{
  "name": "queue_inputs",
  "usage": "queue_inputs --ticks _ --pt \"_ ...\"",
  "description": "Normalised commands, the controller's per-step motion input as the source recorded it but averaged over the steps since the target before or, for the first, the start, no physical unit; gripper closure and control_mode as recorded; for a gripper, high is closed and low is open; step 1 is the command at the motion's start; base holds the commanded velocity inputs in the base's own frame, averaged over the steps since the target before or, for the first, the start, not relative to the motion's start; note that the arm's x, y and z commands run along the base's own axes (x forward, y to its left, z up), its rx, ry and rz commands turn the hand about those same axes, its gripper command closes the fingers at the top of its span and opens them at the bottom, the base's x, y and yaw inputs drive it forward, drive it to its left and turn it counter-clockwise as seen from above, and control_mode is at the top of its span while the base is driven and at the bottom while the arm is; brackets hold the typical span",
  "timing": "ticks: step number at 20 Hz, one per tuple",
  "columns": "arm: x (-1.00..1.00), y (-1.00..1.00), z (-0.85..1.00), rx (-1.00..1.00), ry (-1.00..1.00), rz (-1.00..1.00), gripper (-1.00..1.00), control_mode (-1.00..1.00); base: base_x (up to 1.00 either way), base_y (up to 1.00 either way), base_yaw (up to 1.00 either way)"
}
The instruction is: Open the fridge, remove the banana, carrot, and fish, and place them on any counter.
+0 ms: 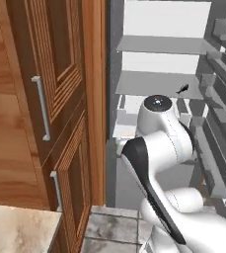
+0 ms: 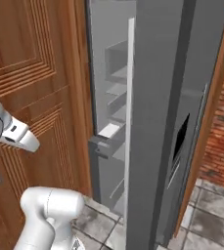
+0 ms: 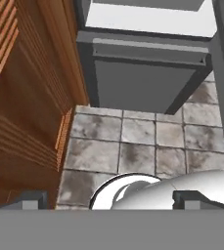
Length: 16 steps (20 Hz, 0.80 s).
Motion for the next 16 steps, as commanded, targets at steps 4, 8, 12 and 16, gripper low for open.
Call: queue_inputs --ticks 4,8,12,16 --pt "0.00 0.00 0.00 0.00 0.00 0.00 -1.00 1.00 0.39 0.00 -0.56" --pt "0.00 0.00 0.00 0.00 0.00 0.00 -1.00 1.00 0.47 0.00 -0.48" --pt "0.00 0.00 0.00 0.00 0.00 0.00 -1.00 1.00 0.81 0.03 -0.37" --pt "0.00 0.00 0.00 0.00 0.00 0.00 -1.00 1.00 1.00 0.32 -0.24"
